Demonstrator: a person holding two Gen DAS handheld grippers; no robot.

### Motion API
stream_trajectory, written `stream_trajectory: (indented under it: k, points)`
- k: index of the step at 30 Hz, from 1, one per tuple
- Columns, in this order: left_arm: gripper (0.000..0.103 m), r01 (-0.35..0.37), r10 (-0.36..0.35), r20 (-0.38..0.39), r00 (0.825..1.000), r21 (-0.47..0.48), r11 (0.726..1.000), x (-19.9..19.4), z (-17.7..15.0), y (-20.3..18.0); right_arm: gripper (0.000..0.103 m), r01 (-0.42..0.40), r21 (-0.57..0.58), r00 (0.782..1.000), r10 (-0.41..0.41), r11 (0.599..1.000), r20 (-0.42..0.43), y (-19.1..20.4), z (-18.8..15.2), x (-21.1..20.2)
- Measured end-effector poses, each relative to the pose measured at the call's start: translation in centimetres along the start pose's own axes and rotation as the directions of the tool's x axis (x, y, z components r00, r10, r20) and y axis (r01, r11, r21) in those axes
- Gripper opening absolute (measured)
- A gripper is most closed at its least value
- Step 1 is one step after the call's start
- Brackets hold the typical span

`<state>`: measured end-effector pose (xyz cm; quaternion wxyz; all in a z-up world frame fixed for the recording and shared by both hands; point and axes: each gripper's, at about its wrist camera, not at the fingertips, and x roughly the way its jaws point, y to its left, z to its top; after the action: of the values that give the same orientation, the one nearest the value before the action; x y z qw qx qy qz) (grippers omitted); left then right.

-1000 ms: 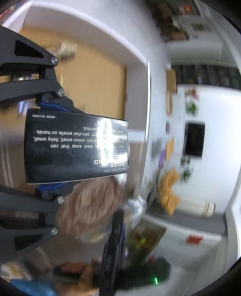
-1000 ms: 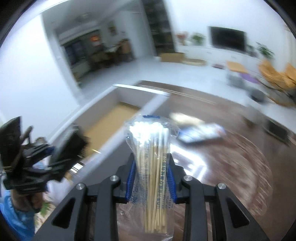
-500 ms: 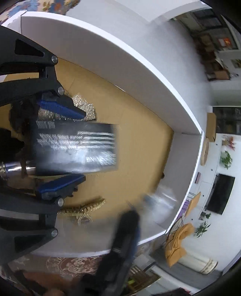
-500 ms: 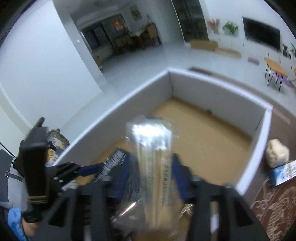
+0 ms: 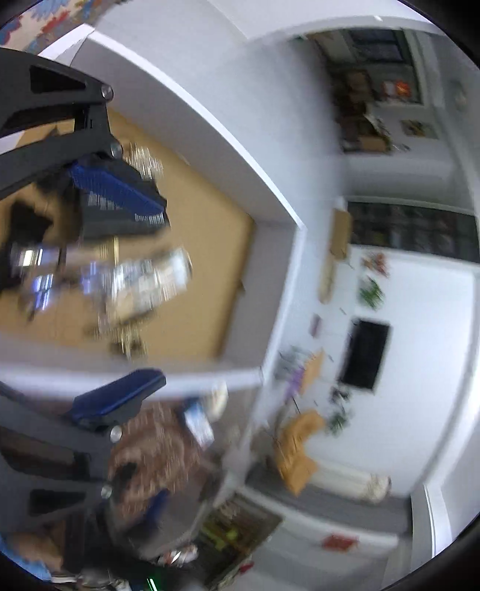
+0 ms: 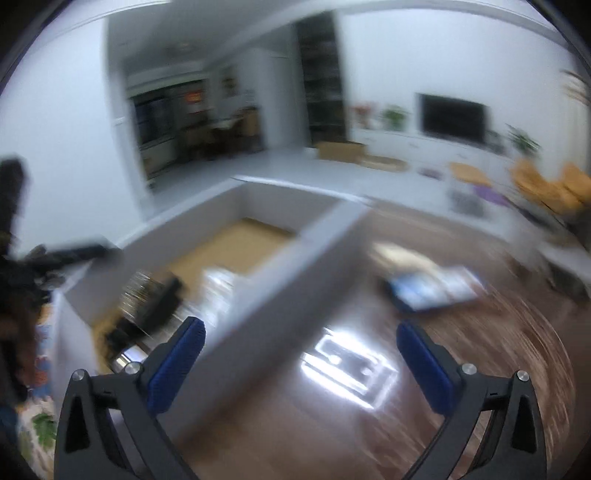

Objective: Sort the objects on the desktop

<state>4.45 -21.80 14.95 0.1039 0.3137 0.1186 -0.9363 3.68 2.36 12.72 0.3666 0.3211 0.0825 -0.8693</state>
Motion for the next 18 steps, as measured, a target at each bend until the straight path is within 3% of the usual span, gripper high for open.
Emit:
stream_trajectory:
  k: [2,5,7,9,14,18]
  points:
    - [0.097,0.051,-0.052,0.035,0.998,0.032,0.998,-1.1,-0.1,-3.1,0.103,0.092,0.023,0.995,-0.091,0.995,-0.05,-3.7,-2.7,-0.3]
    - [0.103,0.142,-0.15,0.065,0.987,0.111,0.984,-3.5,-1.5,-8.3,0.103,0.232,0.033,0.963,-0.225,0.972,-0.148,-9.5,-8.2,-1.6]
    - [0.103,0.203,-0.212,0.043,0.976,0.162,0.966,-3.9,-2.7,-11.7,0.103,0.276,0.04,0.948,-0.265,0.96,-0.175,-12.2,-9.8,-3.1]
    - [0.103,0.257,-0.257,-0.028,0.966,0.205,0.944,-2.9,-4.3,-15.0,0.103,0.298,0.061,0.939,-0.281,0.953,-0.199,-15.1,-11.0,-4.4]
    - [0.103,0.298,-0.254,-0.194,0.947,0.251,0.921,4.0,-8.8,-20.9,0.103,0.316,0.156,0.93,-0.273,0.936,-0.247,-19.6,-12.7,-6.0]
    - [0.103,0.263,-0.197,-0.242,0.95,0.281,0.923,8.6,-11.4,-22.7,0.103,0.345,0.154,0.912,-0.292,0.926,-0.288,-21.1,-13.0,-4.8]
